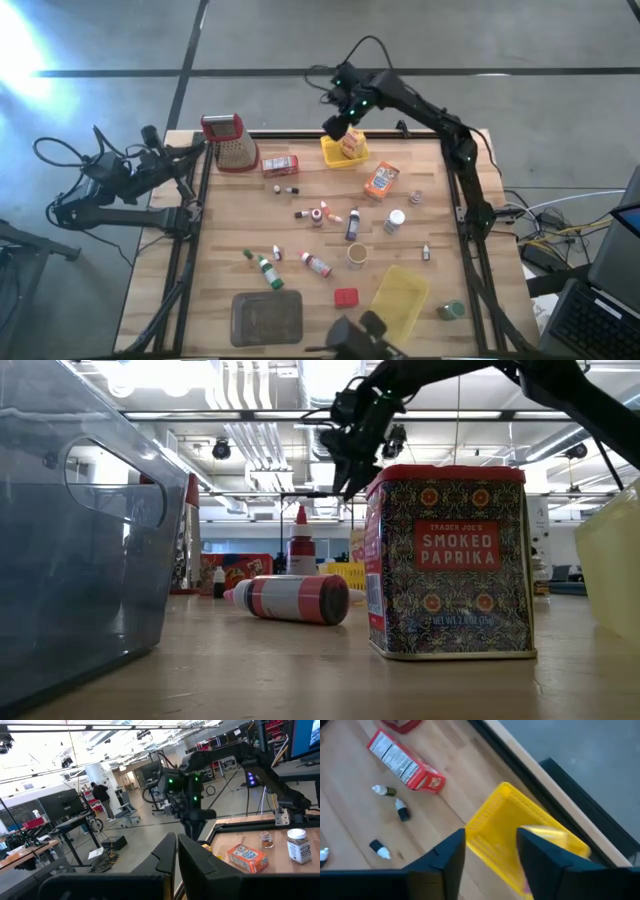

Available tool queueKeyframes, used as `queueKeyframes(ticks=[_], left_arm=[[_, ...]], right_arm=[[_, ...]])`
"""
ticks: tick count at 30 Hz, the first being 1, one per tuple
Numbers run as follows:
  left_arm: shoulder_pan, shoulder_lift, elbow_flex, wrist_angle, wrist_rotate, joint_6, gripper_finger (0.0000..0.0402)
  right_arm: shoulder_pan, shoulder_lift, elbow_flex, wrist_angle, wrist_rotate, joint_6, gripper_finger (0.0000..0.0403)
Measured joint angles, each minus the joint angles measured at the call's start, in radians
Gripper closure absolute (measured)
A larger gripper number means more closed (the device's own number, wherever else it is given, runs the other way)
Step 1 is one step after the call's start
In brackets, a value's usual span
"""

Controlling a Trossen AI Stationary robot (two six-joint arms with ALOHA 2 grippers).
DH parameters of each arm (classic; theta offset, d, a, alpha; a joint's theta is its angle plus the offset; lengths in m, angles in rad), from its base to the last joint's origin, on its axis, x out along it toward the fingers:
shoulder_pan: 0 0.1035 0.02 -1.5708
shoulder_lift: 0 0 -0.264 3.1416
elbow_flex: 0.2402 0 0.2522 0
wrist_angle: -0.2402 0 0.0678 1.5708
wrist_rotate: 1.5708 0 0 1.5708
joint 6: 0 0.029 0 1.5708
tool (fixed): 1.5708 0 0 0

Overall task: Pick & Place Kitchen Items
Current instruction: Put the yellow cereal box into the top yellow bin

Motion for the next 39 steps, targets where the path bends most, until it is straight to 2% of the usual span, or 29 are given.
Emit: queueKeyframes(ticks=[3, 9, 16, 22, 26, 30, 36, 39], left_arm=[[0.000, 0.000, 0.000, 0.000, 0.000, 0.000, 0.0378], [0.001, 0.000, 0.000, 0.000, 0.000, 0.000, 0.0378], [0.001, 0.000, 0.000, 0.000, 0.000, 0.000, 0.0378], [0.000, 0.000, 0.000, 0.000, 0.000, 0.000, 0.0378], [0.000, 0.000, 0.000, 0.000, 0.000, 0.000, 0.0378], [0.000, 0.000, 0.000, 0.000, 0.000, 0.000, 0.0378], [0.000, 0.000, 0.000, 0.000, 0.000, 0.000, 0.0378], [0.000, 0.000, 0.000, 0.000, 0.000, 0.000, 0.0378]], right_arm=[[0.015, 0.000, -0.055, 0.059, 0.000, 0.000, 0.0293], [0.003, 0.000, -0.169, 0.063, 0.000, 0.019, 0.0386], [-0.001, 0.001, -0.263, 0.118, 0.001, 0.006, 0.0394], [-0.001, 0.001, -0.303, 0.233, 0.012, 0.046, 0.0394], [-0.001, 0.001, -0.333, 0.252, 0.139, 0.079, 0.0394], [-0.003, 0.001, -0.344, 0.244, 0.189, 0.081, 0.0394], [0.000, 0.001, -0.304, 0.237, 0.173, 0.076, 0.0394], [-0.001, 0.001, -0.276, 0.229, 0.095, 0.073, 0.0394]])
